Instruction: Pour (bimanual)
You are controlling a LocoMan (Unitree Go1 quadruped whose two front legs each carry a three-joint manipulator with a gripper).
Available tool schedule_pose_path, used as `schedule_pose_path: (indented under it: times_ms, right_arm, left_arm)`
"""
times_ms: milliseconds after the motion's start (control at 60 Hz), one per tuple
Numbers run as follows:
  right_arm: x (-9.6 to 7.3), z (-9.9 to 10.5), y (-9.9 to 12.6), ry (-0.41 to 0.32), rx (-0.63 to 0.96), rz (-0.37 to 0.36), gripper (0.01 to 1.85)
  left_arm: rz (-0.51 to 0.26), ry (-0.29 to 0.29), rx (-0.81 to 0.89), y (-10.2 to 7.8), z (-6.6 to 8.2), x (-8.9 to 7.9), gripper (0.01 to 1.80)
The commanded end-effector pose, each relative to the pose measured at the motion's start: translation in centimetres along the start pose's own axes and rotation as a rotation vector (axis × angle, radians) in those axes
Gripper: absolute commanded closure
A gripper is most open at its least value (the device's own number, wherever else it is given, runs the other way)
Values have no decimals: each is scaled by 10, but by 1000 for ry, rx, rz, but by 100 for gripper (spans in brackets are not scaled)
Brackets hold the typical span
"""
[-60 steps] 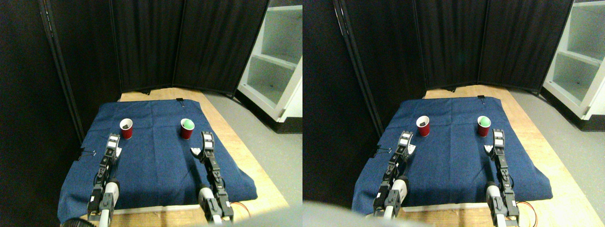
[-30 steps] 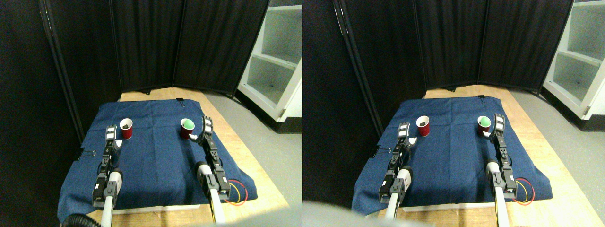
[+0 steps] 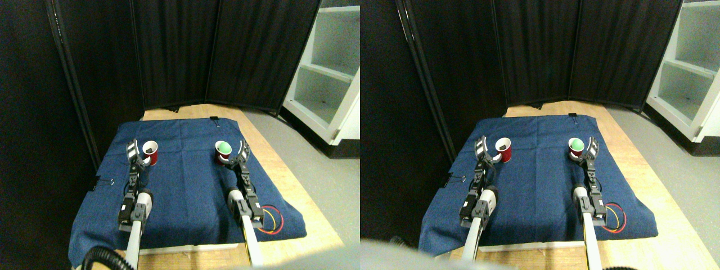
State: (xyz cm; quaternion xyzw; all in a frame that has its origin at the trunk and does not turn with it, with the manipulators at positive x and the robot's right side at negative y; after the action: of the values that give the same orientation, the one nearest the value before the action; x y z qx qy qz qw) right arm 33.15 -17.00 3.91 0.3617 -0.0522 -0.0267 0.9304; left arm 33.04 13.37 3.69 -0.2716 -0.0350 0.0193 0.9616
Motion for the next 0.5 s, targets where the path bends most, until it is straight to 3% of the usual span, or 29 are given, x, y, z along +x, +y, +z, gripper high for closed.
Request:
schedule_pose_path:
  times_ms: [17,267,500]
  right_arm:
    - [3,-2,2,-10,18,18,105]
    - [13,-8,-3,-40,162,-51,102]
    - [15,-16,-12,-61,319,-91,96]
  left_arm:
    - [-11,-9,-28,-5,-4,4,106]
    - [30,-54,-157,0,-14,18,109]
    - [63,-65,-210,7,-25,19,102]
